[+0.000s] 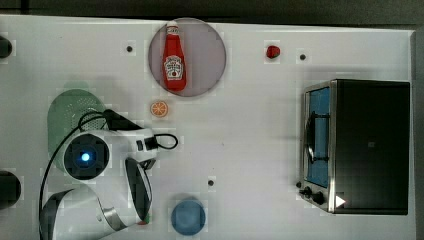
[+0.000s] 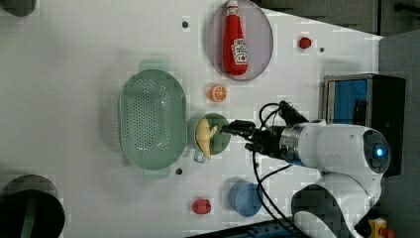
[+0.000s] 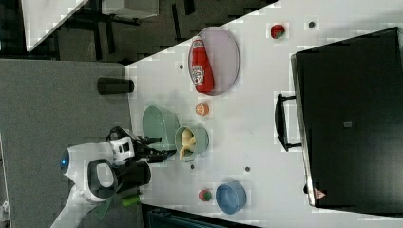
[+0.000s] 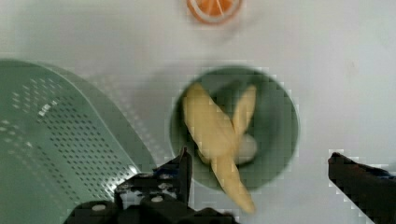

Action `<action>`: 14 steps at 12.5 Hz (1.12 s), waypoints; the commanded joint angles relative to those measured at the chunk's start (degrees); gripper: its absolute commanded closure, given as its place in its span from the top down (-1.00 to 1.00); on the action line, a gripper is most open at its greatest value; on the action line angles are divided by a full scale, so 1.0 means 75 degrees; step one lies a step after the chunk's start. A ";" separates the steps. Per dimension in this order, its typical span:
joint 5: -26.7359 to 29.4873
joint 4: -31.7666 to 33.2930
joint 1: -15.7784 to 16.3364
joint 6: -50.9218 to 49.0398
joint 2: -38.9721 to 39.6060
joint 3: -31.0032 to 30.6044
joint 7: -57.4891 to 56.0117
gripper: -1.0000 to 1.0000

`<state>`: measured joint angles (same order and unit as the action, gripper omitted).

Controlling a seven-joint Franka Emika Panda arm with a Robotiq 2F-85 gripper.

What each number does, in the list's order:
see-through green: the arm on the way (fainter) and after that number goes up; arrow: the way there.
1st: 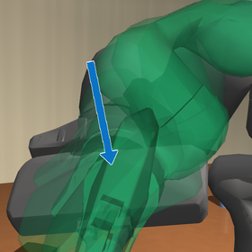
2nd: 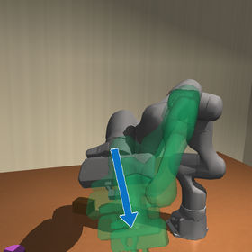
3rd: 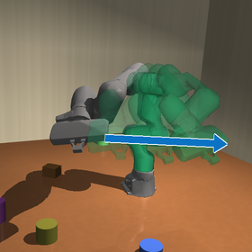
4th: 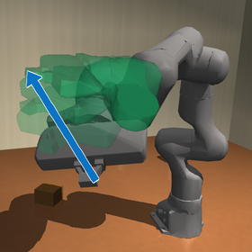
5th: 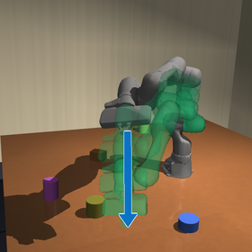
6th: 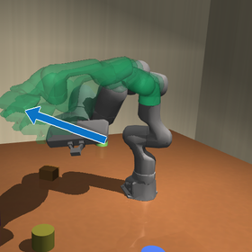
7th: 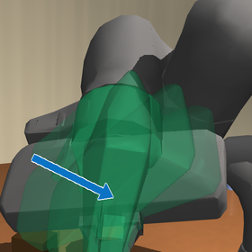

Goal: Pick Banana and place it in mug.

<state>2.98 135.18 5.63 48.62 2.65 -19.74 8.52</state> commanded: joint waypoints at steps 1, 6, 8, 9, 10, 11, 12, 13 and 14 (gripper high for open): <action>0.0160 -0.0939 -0.0296 -0.1368 -0.0817 0.0744 0.0228 1.00; -0.0266 -0.2759 -0.0399 -0.4283 -0.1671 0.2062 0.0164 1.00; -0.0497 -0.3390 -0.0424 -0.4990 -0.1762 0.2481 0.0165 1.00; -0.0465 -0.3601 -0.0445 -0.5504 -0.1804 0.2720 0.0164 1.00; -0.0451 -0.3714 -0.0450 -0.5811 -0.1835 0.2948 0.0164 1.00; -0.0451 -0.3780 -0.0450 -0.5798 -0.1842 0.3134 0.0160 1.00; -0.0458 -0.3824 -0.0450 -0.5688 -0.1836 0.3236 0.0123 1.00; -0.0463 -0.3820 -0.0449 -0.5725 -0.1836 0.3264 0.0083 1.00; -0.0462 -0.3812 -0.0448 -0.5733 -0.1832 0.3260 0.0083 1.00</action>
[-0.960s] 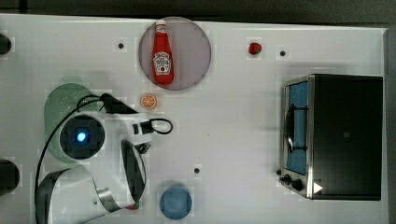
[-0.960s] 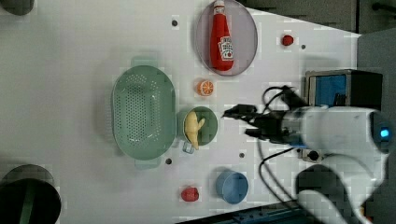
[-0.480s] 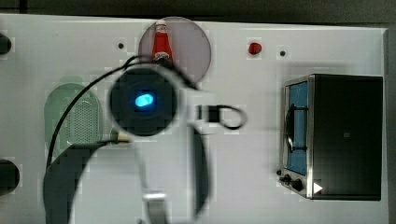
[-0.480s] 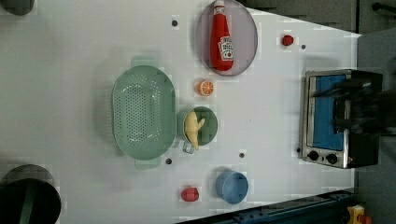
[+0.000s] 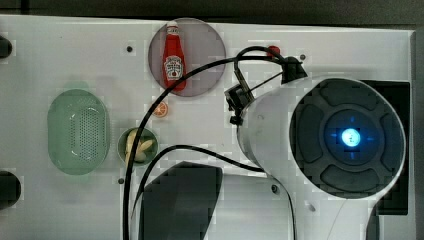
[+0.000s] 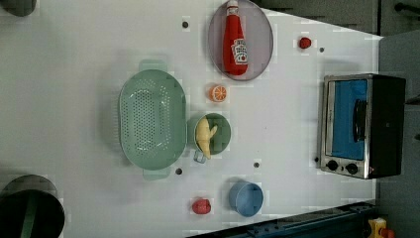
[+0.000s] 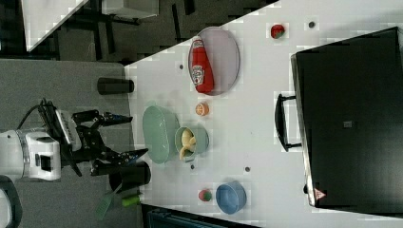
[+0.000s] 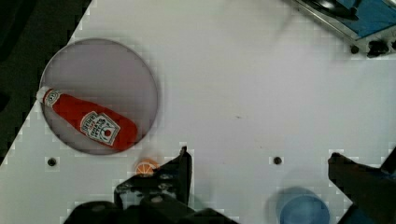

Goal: Pick Banana and place it in mug.

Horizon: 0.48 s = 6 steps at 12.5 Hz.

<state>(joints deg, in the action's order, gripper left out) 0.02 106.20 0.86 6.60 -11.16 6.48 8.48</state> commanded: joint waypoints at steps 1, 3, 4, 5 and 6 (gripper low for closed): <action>-0.0066 0.0058 0.0193 -0.0104 0.0010 -0.0244 0.0088 1.00; -0.0067 0.0071 0.0195 -0.0100 0.0011 -0.0263 0.0088 1.00; -0.0067 0.0083 0.0195 -0.0100 0.0011 -0.0265 0.0089 1.00; -0.0067 0.0092 0.0195 -0.0100 0.0011 -0.0265 0.0088 1.00; -0.0067 0.0097 0.0195 -0.0101 0.0011 -0.0265 0.0089 1.00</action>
